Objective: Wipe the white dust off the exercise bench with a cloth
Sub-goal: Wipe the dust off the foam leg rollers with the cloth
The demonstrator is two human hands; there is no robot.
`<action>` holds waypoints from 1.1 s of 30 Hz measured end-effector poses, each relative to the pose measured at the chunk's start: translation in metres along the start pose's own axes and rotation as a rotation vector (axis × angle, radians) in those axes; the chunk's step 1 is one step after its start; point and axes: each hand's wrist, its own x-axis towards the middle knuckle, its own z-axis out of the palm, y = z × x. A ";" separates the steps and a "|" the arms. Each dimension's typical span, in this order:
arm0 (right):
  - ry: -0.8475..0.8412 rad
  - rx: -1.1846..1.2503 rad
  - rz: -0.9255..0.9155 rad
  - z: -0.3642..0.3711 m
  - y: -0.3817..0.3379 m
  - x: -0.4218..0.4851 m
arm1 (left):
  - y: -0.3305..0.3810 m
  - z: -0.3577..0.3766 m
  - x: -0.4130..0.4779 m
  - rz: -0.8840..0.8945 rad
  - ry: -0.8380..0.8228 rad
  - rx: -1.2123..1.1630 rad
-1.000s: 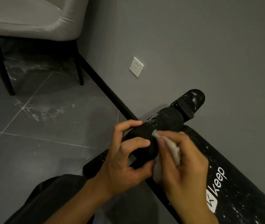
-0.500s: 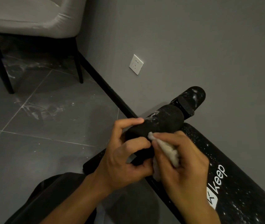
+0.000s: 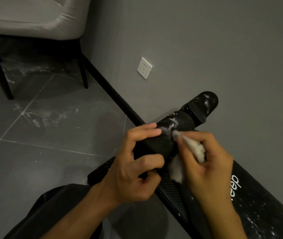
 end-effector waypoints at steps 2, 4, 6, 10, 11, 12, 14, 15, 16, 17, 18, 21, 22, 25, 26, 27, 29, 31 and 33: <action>0.087 -0.008 0.136 0.000 0.007 0.008 | 0.001 0.001 0.000 -0.022 0.009 -0.007; 0.128 0.002 0.192 0.002 0.010 0.008 | 0.002 0.003 -0.001 -0.043 0.015 -0.013; 0.093 0.043 0.145 0.005 0.003 -0.002 | 0.003 0.004 -0.002 -0.053 0.021 -0.012; -0.036 0.085 -0.089 0.015 -0.014 -0.024 | 0.000 0.005 -0.004 -0.062 0.034 -0.038; -0.025 0.080 -0.102 0.017 -0.012 -0.024 | 0.000 0.006 -0.004 -0.063 0.035 -0.038; 0.001 0.066 -0.087 0.017 -0.009 -0.022 | 0.000 0.006 -0.004 -0.065 0.034 -0.033; 0.089 0.053 0.011 0.016 0.000 -0.016 | 0.001 0.006 -0.004 -0.071 0.037 -0.021; 0.134 0.059 0.069 0.014 0.004 -0.014 | 0.001 0.006 -0.004 -0.072 0.040 -0.016; 0.170 0.065 0.117 0.013 0.007 -0.012 | 0.002 0.006 -0.004 -0.072 0.042 -0.014; 0.190 0.066 0.142 0.013 0.008 -0.013 | 0.002 0.006 -0.005 -0.072 0.041 -0.014; 0.192 0.064 0.132 0.014 0.008 -0.015 | 0.002 0.006 -0.005 -0.068 0.038 -0.014; 0.120 0.065 -0.007 0.022 0.003 -0.031 | -0.001 0.003 -0.005 -0.050 0.024 -0.018; 0.086 0.077 -0.054 0.023 0.002 -0.036 | -0.003 0.002 -0.005 -0.039 0.021 -0.020; 0.054 0.037 -0.138 0.020 0.004 -0.035 | -0.006 0.003 -0.006 -0.020 0.026 -0.006; 0.070 0.003 -0.124 0.017 0.005 -0.029 | -0.006 0.003 -0.006 -0.020 0.027 -0.006; 0.093 -0.025 -0.088 0.015 0.007 -0.022 | -0.006 0.003 -0.006 -0.019 0.030 -0.005; 0.122 -0.048 -0.006 0.011 0.008 -0.011 | -0.005 0.003 -0.005 -0.018 0.035 0.004; 0.117 -0.054 -0.013 0.012 0.006 -0.011 | -0.005 0.003 -0.005 -0.016 0.034 0.009; 0.073 -0.053 -0.090 0.015 0.002 -0.021 | -0.005 0.002 -0.006 -0.014 0.028 0.005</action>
